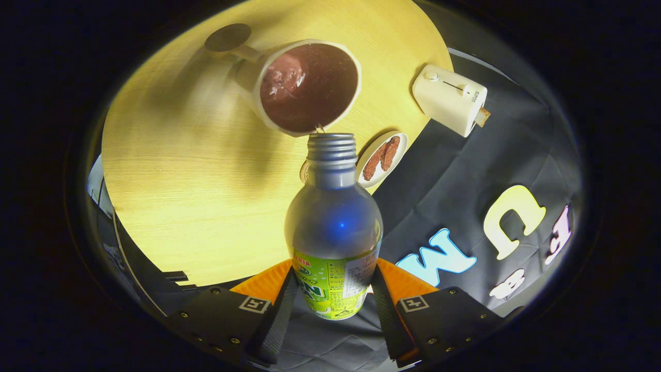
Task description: Take the bottle from table, then pour the juice into the cup, finally place the bottle on the coaster
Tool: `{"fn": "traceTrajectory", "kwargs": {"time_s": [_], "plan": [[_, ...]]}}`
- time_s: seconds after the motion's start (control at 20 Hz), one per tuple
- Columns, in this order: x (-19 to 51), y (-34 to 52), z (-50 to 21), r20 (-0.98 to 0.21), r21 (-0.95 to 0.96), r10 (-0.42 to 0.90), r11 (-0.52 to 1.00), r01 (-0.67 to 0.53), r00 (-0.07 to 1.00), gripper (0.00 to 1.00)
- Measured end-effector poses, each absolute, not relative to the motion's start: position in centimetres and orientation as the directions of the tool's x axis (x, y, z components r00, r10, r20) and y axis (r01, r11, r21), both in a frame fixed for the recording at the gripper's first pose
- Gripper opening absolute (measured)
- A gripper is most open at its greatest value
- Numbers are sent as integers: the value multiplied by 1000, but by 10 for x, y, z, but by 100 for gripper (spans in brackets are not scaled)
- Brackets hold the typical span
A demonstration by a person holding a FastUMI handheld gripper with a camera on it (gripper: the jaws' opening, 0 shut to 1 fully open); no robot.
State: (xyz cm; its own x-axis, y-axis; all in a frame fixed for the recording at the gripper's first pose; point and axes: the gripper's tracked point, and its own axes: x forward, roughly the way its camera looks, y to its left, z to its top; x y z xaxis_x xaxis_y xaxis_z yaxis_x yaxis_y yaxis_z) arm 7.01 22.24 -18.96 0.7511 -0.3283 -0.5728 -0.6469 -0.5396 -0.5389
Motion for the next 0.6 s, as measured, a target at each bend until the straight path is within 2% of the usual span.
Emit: {"fn": "traceTrajectory", "kwargs": {"time_s": [0.25,0.6], "plan": [[69,225,-193,-587,-549,-312,-524,-651,747,76],[58,230,-207,-645,-601,-258,-410,-686,719,76]]}}
